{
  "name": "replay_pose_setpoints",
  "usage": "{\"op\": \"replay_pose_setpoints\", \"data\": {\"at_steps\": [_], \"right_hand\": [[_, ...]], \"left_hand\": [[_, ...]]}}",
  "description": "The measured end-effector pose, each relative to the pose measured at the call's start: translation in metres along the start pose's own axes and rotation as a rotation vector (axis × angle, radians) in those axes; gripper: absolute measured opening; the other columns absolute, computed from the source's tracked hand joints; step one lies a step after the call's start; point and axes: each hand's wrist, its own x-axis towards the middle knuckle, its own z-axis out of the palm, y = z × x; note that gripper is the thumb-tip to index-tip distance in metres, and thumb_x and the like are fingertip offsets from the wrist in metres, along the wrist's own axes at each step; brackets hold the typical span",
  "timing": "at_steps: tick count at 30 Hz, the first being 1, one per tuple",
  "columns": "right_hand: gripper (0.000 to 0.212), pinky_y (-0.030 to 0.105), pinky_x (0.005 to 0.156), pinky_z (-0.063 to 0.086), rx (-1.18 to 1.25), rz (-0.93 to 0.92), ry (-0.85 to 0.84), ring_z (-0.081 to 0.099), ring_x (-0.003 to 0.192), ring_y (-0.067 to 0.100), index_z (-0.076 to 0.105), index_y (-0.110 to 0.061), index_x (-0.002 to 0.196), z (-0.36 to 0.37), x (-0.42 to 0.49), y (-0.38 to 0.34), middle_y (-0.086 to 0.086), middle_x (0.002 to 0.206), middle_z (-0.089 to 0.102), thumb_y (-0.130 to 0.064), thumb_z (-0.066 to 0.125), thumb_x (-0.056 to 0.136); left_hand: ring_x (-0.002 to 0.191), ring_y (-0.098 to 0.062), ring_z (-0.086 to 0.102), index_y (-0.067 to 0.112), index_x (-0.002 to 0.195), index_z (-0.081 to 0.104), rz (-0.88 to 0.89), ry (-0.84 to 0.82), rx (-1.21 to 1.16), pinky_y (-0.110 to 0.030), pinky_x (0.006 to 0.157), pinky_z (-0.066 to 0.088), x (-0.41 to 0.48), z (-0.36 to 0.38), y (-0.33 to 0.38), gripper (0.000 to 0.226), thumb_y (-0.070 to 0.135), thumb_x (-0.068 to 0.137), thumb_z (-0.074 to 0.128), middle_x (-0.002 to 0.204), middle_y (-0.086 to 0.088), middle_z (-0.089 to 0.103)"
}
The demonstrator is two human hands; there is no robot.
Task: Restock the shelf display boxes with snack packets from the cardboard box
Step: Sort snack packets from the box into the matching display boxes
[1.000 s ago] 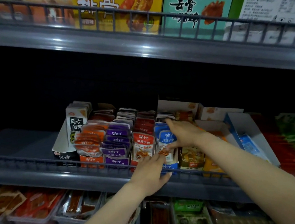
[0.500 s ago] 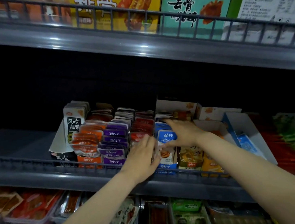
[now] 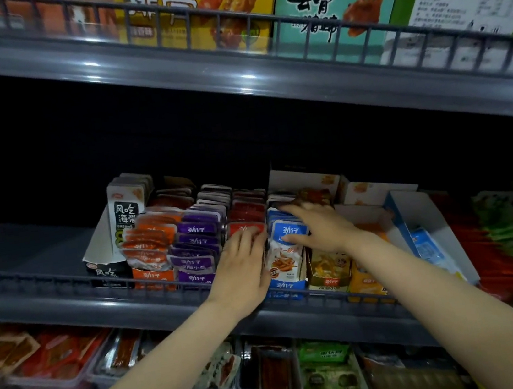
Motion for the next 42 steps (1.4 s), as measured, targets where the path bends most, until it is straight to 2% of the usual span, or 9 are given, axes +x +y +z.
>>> {"op": "replay_pose_setpoints", "data": {"at_steps": [5,15,19,23,26,30,34,39,42], "right_hand": [[0.069,0.037,0.11,0.026,-0.024,0.048,-0.014,0.031,0.138,0.028,0.016,-0.033,0.151,0.0,-0.002,-0.004,0.005,0.154,0.029,-0.056,0.046,0.093],[0.07,0.036,0.11,0.028,0.068,0.036,0.032,0.031,0.137,0.025,0.019,-0.032,0.15,0.0,-0.009,0.003,0.004,0.151,0.033,-0.058,0.047,0.091],[0.066,0.035,0.104,0.039,0.17,0.101,0.104,0.042,0.132,0.022,0.031,-0.023,0.147,-0.011,-0.019,0.015,0.005,0.145,0.043,-0.056,0.047,0.092],[0.074,0.034,0.104,0.041,0.432,0.189,0.027,0.048,0.128,0.02,0.042,-0.018,0.139,-0.026,-0.033,0.041,0.001,0.139,0.049,-0.054,0.066,0.079],[0.101,0.032,0.111,0.031,0.299,0.231,-0.192,0.034,0.138,0.02,0.02,-0.018,0.15,-0.022,-0.041,0.05,0.002,0.153,0.03,-0.047,0.078,0.072],[0.114,0.039,0.115,0.029,0.275,0.257,-0.153,0.029,0.14,0.022,0.017,-0.014,0.15,-0.005,-0.038,0.053,0.006,0.155,0.026,-0.045,0.084,0.064],[0.111,0.036,0.116,0.022,0.152,0.214,-0.142,0.02,0.144,0.023,0.011,-0.018,0.152,-0.004,-0.033,0.047,0.005,0.158,0.02,-0.039,0.082,0.069],[0.098,0.034,0.114,0.029,0.118,0.115,-0.109,0.029,0.141,0.02,0.02,-0.025,0.151,-0.015,-0.025,0.04,0.002,0.154,0.029,-0.024,0.08,0.074],[0.098,0.034,0.113,0.027,0.085,0.071,-0.195,0.024,0.142,0.021,0.017,-0.028,0.151,-0.018,-0.023,0.035,0.002,0.156,0.024,-0.019,0.078,0.076]], "left_hand": [[0.143,-0.023,0.014,0.016,0.151,0.012,-0.058,-0.082,-0.012,-0.037,0.119,0.017,0.011,0.0,0.003,0.072,0.035,0.093,0.05,0.155,-0.004,0.016],[0.141,-0.02,0.019,0.016,0.149,0.021,0.003,-0.032,-0.066,-0.035,0.118,0.017,-0.001,-0.004,0.008,0.063,0.03,0.094,0.048,0.151,-0.003,0.023],[0.135,-0.02,0.031,0.017,0.143,0.035,0.091,0.022,-0.084,-0.039,0.113,0.03,-0.004,-0.004,0.016,0.055,0.028,0.092,0.053,0.144,-0.003,0.036],[0.134,-0.014,0.027,0.025,0.146,0.028,0.195,-0.09,-0.132,-0.03,0.114,0.019,-0.001,0.004,0.039,0.052,0.035,0.097,0.041,0.143,0.005,0.035],[0.129,-0.019,0.034,0.024,0.147,0.026,0.203,-0.182,-0.097,-0.033,0.113,0.02,-0.001,0.018,0.061,0.053,0.04,0.098,0.038,0.138,0.001,0.039],[0.123,-0.021,0.04,0.02,0.142,0.037,0.131,-0.235,-0.114,-0.033,0.105,0.028,0.003,0.029,0.076,0.049,0.041,0.098,0.039,0.136,-0.001,0.037],[0.123,-0.021,0.038,0.018,0.138,0.039,0.134,-0.288,-0.128,-0.033,0.103,0.03,0.003,0.033,0.078,0.044,0.038,0.099,0.039,0.137,-0.001,0.039],[0.118,-0.021,0.04,0.018,0.134,0.04,0.142,-0.29,-0.123,-0.032,0.099,0.031,0.005,0.033,0.075,0.041,0.039,0.099,0.038,0.131,0.0,0.044],[0.118,-0.021,0.041,0.017,0.135,0.04,0.142,-0.282,-0.114,-0.032,0.1,0.032,0.004,0.034,0.075,0.042,0.037,0.099,0.039,0.13,-0.001,0.045]]}}
